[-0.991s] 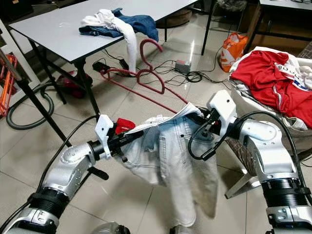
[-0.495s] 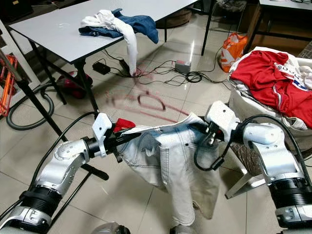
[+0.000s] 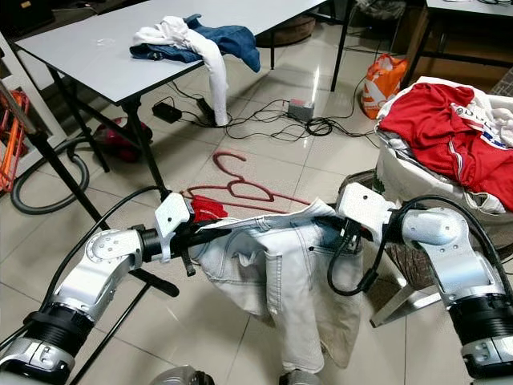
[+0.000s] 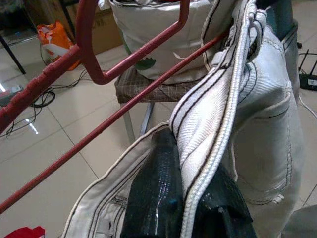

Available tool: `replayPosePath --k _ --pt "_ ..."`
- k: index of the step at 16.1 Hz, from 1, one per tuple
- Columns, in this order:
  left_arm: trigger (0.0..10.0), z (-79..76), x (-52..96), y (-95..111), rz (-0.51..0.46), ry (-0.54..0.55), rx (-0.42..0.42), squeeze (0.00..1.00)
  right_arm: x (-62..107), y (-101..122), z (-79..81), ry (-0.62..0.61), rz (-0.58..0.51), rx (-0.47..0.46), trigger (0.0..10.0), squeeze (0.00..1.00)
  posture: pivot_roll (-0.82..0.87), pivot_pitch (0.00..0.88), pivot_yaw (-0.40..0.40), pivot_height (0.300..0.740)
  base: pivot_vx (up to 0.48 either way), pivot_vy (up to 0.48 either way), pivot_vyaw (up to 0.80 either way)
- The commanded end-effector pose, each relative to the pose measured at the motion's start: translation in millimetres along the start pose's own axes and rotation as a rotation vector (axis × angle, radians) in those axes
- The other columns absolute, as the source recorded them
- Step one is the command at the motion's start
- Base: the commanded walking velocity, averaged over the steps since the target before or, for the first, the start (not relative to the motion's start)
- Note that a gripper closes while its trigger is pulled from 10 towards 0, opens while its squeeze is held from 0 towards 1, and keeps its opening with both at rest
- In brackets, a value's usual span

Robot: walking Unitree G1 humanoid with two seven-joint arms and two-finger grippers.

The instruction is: Hang hanger

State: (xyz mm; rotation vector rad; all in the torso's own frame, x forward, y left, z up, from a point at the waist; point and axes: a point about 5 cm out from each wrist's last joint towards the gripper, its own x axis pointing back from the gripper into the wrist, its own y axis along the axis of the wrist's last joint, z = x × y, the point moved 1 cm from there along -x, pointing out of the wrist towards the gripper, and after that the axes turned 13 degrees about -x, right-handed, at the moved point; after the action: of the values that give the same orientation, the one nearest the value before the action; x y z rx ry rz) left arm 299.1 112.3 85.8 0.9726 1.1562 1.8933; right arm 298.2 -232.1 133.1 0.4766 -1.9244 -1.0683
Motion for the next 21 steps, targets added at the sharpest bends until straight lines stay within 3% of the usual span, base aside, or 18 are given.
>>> replayPosePath --k 1,5,6,9,11,13,14,16,18,21 --pt "0.0 19.6 20.2 -3.2 0.051 0.062 -0.045 0.00 22.4 -8.9 -15.1 -0.061 0.084 0.007 0.0 0.00 -0.14 0.000 0.083 0.740 0.000 0.000 0.00" --pt "0.0 23.5 25.6 -7.8 0.096 0.069 -0.066 0.00 25.1 -8.8 -16.2 -0.052 0.095 0.034 0.0 0.00 -0.14 0.000 0.083 0.740 0.000 0.000 0.00" --pt "10.0 28.6 27.9 -9.2 0.120 0.096 -0.079 0.00 26.4 -10.0 -17.3 -0.054 0.103 0.039 0.0 0.00 -0.14 0.000 0.083 0.740 0.000 0.000 0.00" --pt "10.0 58.0 42.6 -13.7 0.225 0.273 -0.173 0.00 29.5 -14.0 -19.4 -0.063 0.111 0.041 0.0 0.00 -0.14 0.007 0.088 0.740 0.000 0.000 0.00" --pt "10.0 64.9 46.4 -13.8 0.231 0.328 -0.171 0.00 29.7 -14.7 -19.2 -0.065 0.088 0.005 0.0 0.00 -0.14 0.007 0.090 0.740 0.000 0.000 0.00" --pt "10.0 74.5 50.5 -13.4 0.246 0.411 -0.188 0.00 28.6 -11.1 -20.4 -0.078 0.025 -0.050 0.0 0.00 -0.14 0.007 0.092 0.740 0.000 0.000 0.00" --pt "10.0 81.6 54.2 -13.9 0.272 0.471 -0.234 0.00 26.5 -6.6 -21.2 -0.085 -0.045 -0.121 0.0 0.00 -0.14 0.006 0.092 0.740 0.000 0.000 0.00" --pt "10.0 86.1 57.9 -16.2 0.283 0.512 -0.247 0.00 25.4 -2.4 -23.0 -0.099 -0.127 -0.212 0.0 0.00 -0.14 0.004 0.092 0.740 0.000 0.000 0.00" --pt "10.0 86.8 60.6 -18.3 0.293 0.515 -0.247 0.00 26.7 -3.0 -25.3 -0.115 -0.139 -0.237 0.0 0.00 -0.14 0.003 0.091 0.740 0.000 0.000 0.00" --pt "10.0 90.2 62.9 -20.8 0.341 0.509 -0.313 0.00 24.8 -5.3 -23.6 -0.111 -0.143 -0.267 0.0 0.00 -0.14 0.000 0.089 0.740 0.000 0.000 0.00"
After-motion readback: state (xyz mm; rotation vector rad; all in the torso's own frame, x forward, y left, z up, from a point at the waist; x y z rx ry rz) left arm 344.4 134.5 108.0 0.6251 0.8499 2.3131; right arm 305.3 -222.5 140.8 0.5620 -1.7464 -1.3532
